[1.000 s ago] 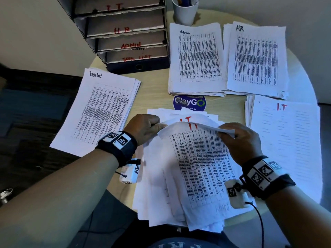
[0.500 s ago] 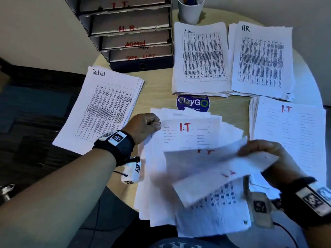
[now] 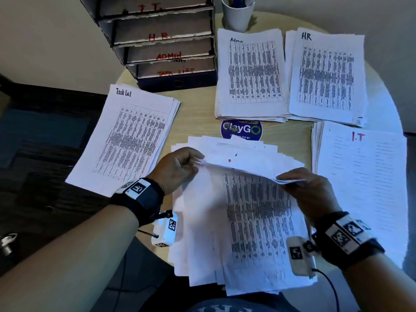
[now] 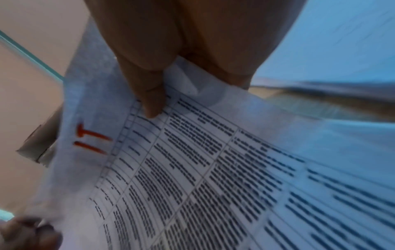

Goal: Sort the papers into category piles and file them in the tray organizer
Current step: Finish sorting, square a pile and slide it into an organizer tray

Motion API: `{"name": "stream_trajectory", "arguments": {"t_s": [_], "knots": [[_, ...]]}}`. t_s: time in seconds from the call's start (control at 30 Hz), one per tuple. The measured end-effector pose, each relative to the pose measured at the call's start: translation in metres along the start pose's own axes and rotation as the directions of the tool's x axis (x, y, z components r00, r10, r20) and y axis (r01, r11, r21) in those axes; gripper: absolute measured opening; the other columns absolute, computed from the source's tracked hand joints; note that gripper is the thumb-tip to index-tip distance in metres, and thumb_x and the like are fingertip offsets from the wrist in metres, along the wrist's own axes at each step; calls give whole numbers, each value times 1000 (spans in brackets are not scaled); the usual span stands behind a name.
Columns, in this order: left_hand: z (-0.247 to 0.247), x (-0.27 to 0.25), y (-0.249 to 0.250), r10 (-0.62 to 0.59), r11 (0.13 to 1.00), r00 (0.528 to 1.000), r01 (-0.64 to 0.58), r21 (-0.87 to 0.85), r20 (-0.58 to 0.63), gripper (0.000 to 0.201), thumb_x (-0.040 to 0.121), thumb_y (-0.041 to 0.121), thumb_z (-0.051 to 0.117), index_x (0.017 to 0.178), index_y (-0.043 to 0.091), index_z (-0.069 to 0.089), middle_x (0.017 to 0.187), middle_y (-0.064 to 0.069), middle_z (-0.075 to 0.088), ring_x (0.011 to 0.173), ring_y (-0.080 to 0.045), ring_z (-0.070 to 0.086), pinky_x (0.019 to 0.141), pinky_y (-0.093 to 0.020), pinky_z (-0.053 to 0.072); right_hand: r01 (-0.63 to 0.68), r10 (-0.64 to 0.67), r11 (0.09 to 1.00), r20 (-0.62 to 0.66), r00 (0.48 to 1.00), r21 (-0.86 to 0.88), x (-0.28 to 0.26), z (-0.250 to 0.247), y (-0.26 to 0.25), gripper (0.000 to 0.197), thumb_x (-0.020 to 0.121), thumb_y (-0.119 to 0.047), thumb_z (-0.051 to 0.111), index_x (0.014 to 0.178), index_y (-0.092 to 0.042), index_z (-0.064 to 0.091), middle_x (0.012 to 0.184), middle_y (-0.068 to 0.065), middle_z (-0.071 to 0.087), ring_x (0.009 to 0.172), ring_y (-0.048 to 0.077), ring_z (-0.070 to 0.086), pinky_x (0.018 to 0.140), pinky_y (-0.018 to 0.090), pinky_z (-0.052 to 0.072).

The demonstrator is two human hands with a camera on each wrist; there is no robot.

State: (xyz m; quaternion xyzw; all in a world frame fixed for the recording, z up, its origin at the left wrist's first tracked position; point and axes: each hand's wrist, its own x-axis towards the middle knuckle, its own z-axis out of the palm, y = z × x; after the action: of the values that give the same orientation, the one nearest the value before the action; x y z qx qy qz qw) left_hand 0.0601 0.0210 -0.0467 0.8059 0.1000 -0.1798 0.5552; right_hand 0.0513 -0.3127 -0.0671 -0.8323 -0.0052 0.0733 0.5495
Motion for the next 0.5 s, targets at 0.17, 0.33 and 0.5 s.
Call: {"name": "stream_trajectory", "arguments": {"t_s": [0.17,0.33,0.5], "knots": [[-8,1,-15,-79,996,994,77,-38,-81,31,91,-15,54,111,7,62,97,-5,70,87,7,66,92,-27,53,-103,22,901,194,981,421,-28,-29,-5,38,61,-36,87,74,-3,74,102,16,72,101,33,68,81,29,56],[-7,-4,1,-1,995,996,-8,-101,-89,40,92,-16,49,101,20,65,82,12,72,80,6,63,81,-23,46,-85,28,956,202,979,281,-31,-19,-8,48,53,-58,87,70,-15,74,87,9,72,83,27,68,73,38,53],[-1,-46,53,280,956,947,-290,48,155,45,94,-11,52,106,30,65,92,8,71,89,-3,63,83,-15,46,-81,22,959,213,977,273,-23,-4,-3,12,69,-29,82,71,-19,75,142,-1,55,126,15,55,98,28,49]]}}
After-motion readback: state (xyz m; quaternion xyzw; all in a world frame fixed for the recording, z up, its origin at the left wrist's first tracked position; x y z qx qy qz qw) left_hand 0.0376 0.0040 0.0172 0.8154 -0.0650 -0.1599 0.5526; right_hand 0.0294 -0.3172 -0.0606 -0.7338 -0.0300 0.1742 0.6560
